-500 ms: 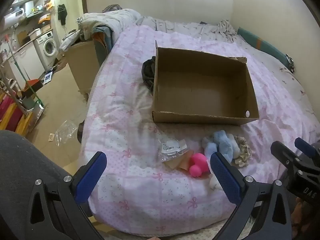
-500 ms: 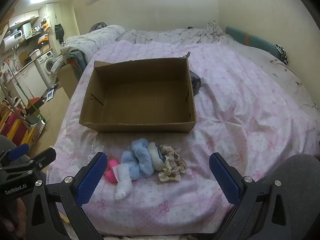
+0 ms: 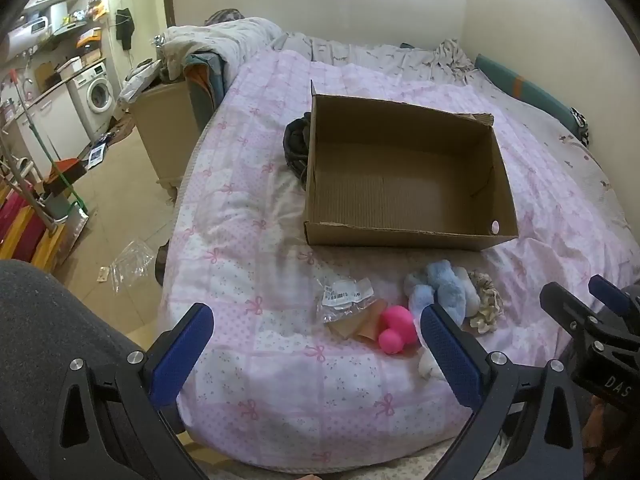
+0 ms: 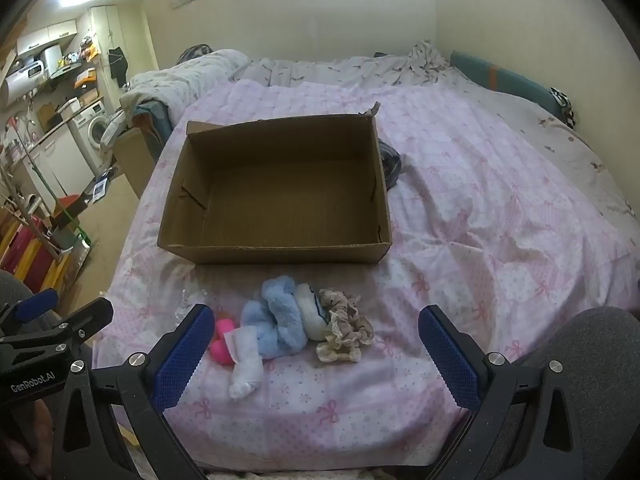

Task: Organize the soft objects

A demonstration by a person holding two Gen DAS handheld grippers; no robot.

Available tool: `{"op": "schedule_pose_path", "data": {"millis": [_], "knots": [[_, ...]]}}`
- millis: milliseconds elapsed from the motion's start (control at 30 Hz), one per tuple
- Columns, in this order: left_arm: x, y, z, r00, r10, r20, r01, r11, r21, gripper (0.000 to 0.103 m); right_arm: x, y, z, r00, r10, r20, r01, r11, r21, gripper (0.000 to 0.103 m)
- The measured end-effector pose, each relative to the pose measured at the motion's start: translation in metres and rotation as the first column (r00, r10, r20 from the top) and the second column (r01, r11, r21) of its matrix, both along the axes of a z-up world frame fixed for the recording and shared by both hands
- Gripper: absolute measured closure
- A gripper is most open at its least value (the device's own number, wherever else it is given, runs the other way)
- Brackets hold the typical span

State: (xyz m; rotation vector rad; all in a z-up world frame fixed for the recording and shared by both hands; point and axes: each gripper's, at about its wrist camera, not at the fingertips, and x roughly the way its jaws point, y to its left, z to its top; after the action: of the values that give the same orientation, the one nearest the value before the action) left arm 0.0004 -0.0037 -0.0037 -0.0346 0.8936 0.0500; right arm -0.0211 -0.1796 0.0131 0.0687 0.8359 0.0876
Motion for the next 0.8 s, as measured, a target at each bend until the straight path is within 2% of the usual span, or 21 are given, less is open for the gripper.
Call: {"op": "schedule_pose_path", "data": {"millis": [800], "knots": [[-0.0023, -0.0011, -0.0004, 1.0, 0.003, 0.001, -0.003, 1.0, -0.003, 0.0, -0.0012, 0.0033, -0.0006, 1.0, -0.001, 0.008, 0.001, 1.0, 0.003, 0.0]]}}
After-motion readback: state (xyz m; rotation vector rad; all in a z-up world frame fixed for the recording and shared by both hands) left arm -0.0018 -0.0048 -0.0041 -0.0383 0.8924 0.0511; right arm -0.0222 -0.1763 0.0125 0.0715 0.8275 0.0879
